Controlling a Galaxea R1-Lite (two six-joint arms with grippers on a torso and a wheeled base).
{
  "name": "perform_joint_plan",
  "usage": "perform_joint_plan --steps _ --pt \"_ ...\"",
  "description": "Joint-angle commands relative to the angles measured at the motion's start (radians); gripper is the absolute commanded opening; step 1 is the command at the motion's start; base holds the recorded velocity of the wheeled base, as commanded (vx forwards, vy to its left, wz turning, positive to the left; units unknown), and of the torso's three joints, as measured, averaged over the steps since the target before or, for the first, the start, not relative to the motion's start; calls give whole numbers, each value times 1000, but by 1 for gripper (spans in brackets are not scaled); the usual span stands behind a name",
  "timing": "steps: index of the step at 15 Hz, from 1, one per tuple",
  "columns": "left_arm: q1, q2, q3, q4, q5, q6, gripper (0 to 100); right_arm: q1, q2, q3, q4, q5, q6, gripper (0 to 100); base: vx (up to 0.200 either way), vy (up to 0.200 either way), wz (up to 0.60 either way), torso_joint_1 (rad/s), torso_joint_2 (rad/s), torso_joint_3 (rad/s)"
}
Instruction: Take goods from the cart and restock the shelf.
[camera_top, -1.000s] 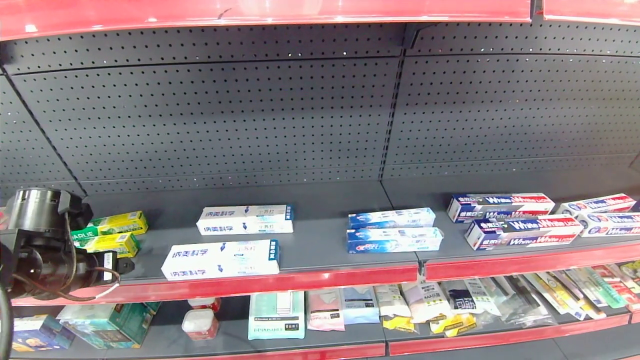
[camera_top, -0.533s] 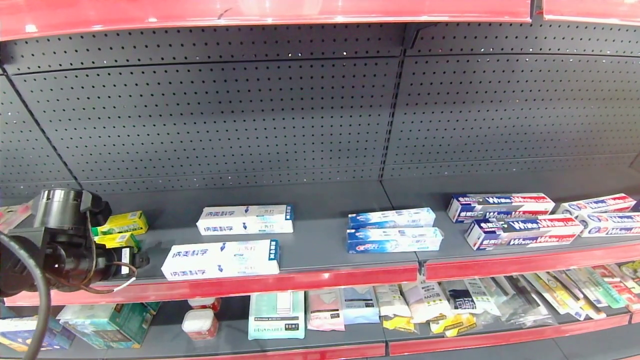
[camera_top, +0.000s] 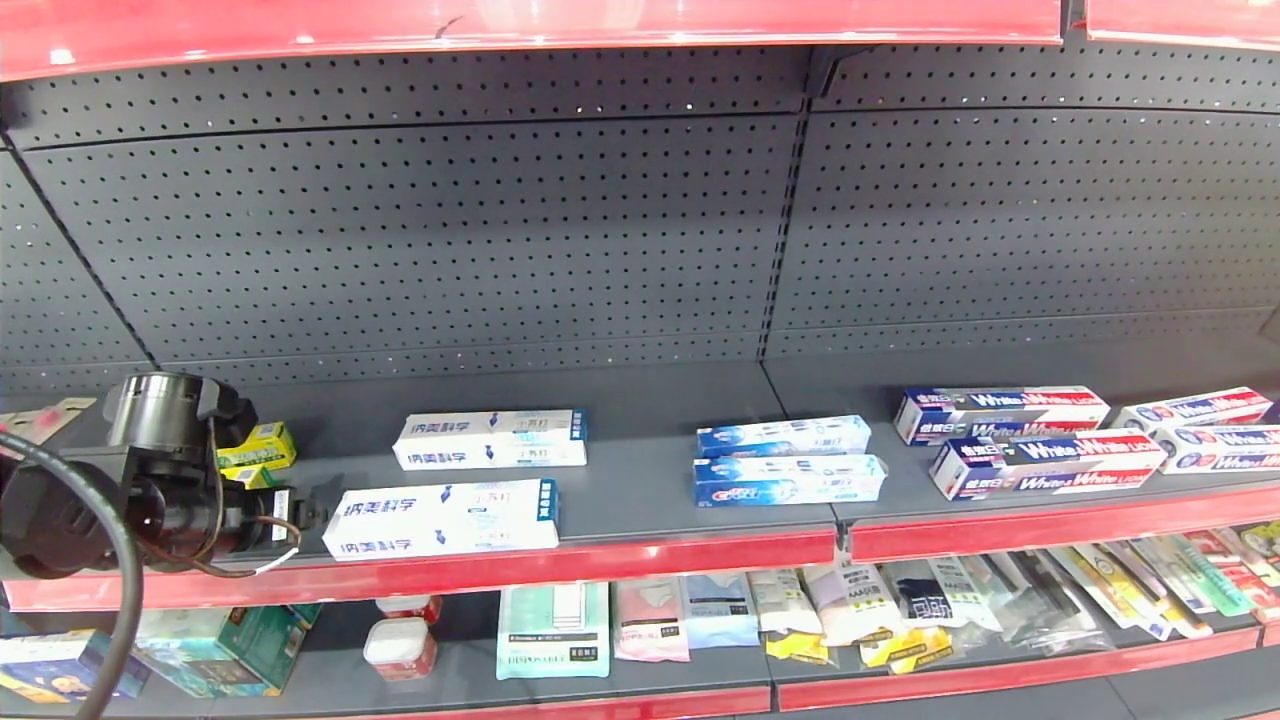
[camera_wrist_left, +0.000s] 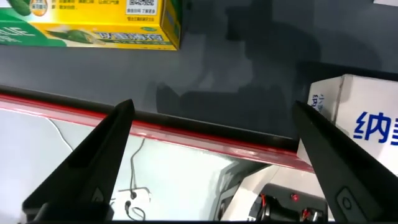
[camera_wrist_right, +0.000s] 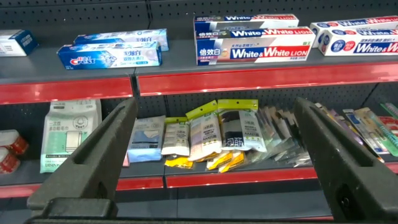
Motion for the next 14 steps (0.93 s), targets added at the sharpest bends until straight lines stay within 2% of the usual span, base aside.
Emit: perform_joint_plan --steps 1,14 --pt "-9 3 -5 0 1 0 100 0 -1 0 0 0 0 100 0 0 0 0 0 0" --pt "-60 12 -20 -13 3 -1 100 0 -1 0 0 0 0 100 0 0 0 0 0 0"
